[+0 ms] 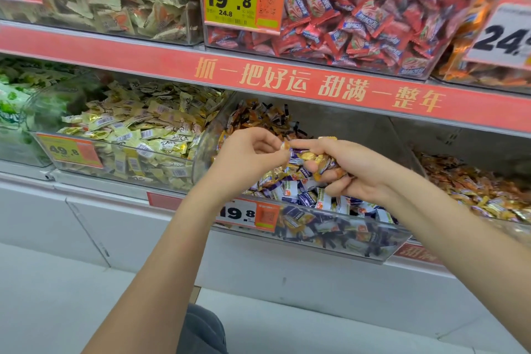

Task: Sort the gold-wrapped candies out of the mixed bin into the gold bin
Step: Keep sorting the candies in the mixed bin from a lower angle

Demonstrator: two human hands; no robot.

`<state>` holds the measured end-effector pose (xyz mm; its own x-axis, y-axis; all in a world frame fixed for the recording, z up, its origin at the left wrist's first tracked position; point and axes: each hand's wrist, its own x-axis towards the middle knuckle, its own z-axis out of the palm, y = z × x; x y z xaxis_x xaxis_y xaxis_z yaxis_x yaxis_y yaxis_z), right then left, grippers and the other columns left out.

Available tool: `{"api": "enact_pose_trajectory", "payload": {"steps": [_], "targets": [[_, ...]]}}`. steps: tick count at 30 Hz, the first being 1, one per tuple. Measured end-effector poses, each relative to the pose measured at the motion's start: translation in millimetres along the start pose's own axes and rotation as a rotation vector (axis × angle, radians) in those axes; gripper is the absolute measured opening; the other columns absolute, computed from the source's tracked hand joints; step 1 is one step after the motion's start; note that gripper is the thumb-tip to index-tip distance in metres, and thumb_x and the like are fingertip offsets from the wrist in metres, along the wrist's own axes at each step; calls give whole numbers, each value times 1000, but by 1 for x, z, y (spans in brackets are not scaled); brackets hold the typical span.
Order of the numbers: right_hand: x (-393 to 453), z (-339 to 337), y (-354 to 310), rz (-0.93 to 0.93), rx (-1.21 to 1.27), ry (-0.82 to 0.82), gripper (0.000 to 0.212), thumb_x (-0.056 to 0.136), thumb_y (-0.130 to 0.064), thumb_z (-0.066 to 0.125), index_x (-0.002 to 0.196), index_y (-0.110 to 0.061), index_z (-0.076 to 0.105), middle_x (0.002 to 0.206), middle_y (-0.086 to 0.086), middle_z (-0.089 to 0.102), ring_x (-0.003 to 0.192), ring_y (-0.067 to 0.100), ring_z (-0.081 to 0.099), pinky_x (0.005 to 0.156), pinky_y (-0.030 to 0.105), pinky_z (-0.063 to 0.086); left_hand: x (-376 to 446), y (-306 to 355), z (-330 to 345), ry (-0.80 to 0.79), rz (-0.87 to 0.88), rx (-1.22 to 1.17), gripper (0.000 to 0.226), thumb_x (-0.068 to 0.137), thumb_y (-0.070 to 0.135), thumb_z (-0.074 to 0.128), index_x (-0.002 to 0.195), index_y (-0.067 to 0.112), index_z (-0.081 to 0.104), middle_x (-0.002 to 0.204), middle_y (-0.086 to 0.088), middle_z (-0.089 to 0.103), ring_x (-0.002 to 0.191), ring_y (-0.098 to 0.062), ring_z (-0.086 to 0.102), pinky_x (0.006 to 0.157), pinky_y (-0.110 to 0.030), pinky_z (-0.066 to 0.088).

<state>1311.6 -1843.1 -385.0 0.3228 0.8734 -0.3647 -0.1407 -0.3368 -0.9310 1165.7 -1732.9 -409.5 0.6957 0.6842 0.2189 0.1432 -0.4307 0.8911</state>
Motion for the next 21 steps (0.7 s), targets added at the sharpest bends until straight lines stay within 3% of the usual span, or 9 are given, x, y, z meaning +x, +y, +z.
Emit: {"api": "enact_pose_trajectory", "payload": {"steps": [3,7,11,14,16,19,21], "targets": [[-12,-2,4,19,71,-131,21,97,-14,38,97,-21,58,60,-3,44,44,3,21,38,12,9,-2,11,20,-50,100,-110,5,85,19,69,85,24,69,86,-2,70,74,-14,66,72,-30,56],[-23,-9,6,43,99,-101,14,93,-11,37,88,-16,49,59,-2,45,41,3,23,35,11,12,0,16,34,-82,149,-153,14,88,15,65,89,27,73,91,2,69,77,-10,66,73,-29,57],[-32,-18,4,12,-27,137,12,88,-8,41,89,-14,51,56,0,49,42,6,22,39,12,10,-1,21,52,-98,111,-185,10,89,13,64,97,18,68,81,3,73,75,-6,65,70,-28,56],[-40,-32,4,-11,-51,289,24,87,-10,42,103,-9,60,51,2,52,39,7,25,36,12,15,-2,30,66,-166,35,-279,17,94,17,57,110,16,53,94,0,74,88,-10,68,79,-31,56],[-49,-44,7,-48,-47,365,27,90,-11,42,101,-8,66,51,1,52,39,7,25,35,12,16,-8,38,73,-208,13,-305,18,98,17,49,115,18,47,102,-4,72,91,-11,69,82,-33,56],[-67,-75,14,-169,-19,554,22,91,-11,44,85,-13,65,53,2,52,39,9,25,36,14,19,-17,40,67,-119,164,76,19,100,26,40,120,27,41,93,1,71,59,-11,60,60,-31,52],[-78,-109,19,-244,-110,765,21,91,-13,46,83,-15,65,55,2,55,42,12,28,41,18,27,-18,33,54,-54,231,274,15,99,28,41,114,30,45,86,-3,70,61,-19,59,60,-40,49]]}}
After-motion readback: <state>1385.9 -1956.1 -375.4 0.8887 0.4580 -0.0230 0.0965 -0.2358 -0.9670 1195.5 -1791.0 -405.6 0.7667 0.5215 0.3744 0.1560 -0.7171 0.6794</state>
